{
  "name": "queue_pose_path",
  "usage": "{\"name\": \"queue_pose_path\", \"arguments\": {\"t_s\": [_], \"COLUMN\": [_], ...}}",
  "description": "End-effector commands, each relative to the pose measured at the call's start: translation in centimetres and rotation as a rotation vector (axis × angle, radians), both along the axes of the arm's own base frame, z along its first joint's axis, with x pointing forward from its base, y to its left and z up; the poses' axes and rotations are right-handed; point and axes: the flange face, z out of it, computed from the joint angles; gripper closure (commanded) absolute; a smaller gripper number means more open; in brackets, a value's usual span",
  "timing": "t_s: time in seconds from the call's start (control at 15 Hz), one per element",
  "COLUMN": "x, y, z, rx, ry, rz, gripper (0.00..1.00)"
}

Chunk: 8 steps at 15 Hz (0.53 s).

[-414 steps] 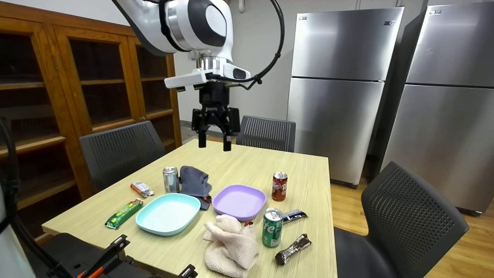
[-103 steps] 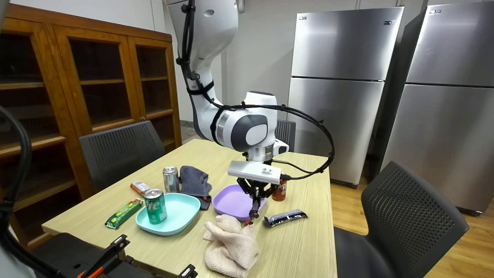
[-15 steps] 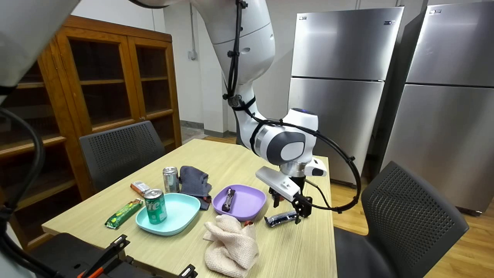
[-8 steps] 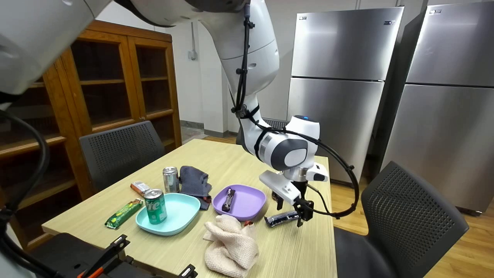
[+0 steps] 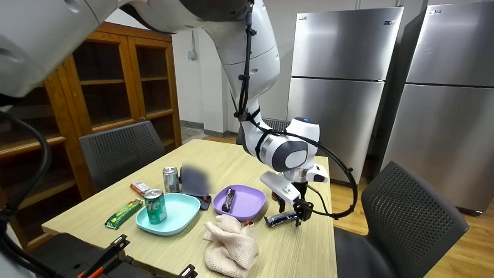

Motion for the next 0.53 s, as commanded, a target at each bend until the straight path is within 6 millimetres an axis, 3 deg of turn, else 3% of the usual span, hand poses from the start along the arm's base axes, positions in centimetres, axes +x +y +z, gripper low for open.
{"name": "queue_pose_path", "arguments": {"t_s": [0.0, 0.33, 0.47], "x": [0.59, 0.38, -0.11], "y": [0.03, -0.13, -0.22], "z": [0.25, 0.18, 0.59], "rx": [0.007, 0.003, -0.003], "ry": [0.005, 0.010, 0.017], "rz": [-0.023, -0.030, -0.022], "gripper": [0.51, 0.88, 0.98]}}
